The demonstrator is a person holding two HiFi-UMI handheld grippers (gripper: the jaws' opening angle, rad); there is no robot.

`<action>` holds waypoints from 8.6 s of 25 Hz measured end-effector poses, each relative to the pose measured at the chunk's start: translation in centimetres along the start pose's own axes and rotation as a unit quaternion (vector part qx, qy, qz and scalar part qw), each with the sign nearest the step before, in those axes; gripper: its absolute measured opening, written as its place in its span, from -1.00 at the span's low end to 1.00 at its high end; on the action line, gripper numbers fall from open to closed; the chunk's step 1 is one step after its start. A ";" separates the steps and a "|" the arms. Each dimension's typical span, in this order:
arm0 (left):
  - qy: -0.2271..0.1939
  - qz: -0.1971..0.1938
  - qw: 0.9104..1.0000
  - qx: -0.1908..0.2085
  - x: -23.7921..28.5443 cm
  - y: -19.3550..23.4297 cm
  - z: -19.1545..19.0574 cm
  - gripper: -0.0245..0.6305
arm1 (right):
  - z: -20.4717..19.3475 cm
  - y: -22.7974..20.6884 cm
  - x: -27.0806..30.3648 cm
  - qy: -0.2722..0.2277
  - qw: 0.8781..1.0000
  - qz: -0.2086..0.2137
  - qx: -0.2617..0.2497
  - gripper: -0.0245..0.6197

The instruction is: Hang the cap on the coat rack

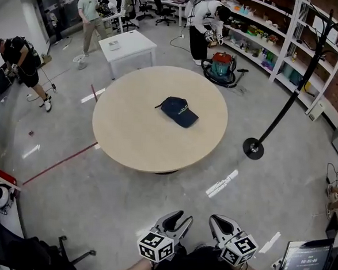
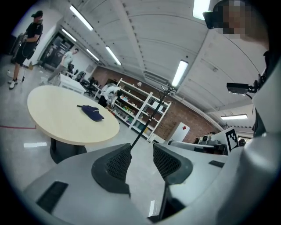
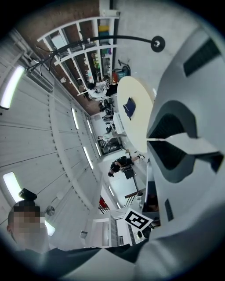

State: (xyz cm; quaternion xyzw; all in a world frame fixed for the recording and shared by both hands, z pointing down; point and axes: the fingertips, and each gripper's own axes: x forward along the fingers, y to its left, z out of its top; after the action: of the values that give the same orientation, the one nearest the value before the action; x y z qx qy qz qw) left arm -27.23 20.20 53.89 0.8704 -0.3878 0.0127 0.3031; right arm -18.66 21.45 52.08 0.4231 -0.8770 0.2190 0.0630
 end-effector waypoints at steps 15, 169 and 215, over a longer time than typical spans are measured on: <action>-0.008 0.032 0.999 -0.002 1.3 5.0 3.3 -0.41 | 2.3 -1.0 6.9 0.000 0.999 0.038 0.004 -0.91; 0.021 0.238 0.921 -0.307 37.0 49.8 18.7 -0.87 | 11.2 -36.7 61.4 0.276 0.957 0.032 0.079 -0.82; -0.006 -0.021 0.995 -0.096 34.0 27.4 27.3 -0.88 | 22.0 -31.3 34.9 -0.043 0.985 -0.122 0.118 -0.83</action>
State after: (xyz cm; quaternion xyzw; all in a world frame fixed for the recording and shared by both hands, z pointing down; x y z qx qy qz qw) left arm -28.01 -31.32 54.53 0.8452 -0.3709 -0.0364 0.3831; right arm -15.01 -30.20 53.02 0.5405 -0.7886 0.2932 0.0012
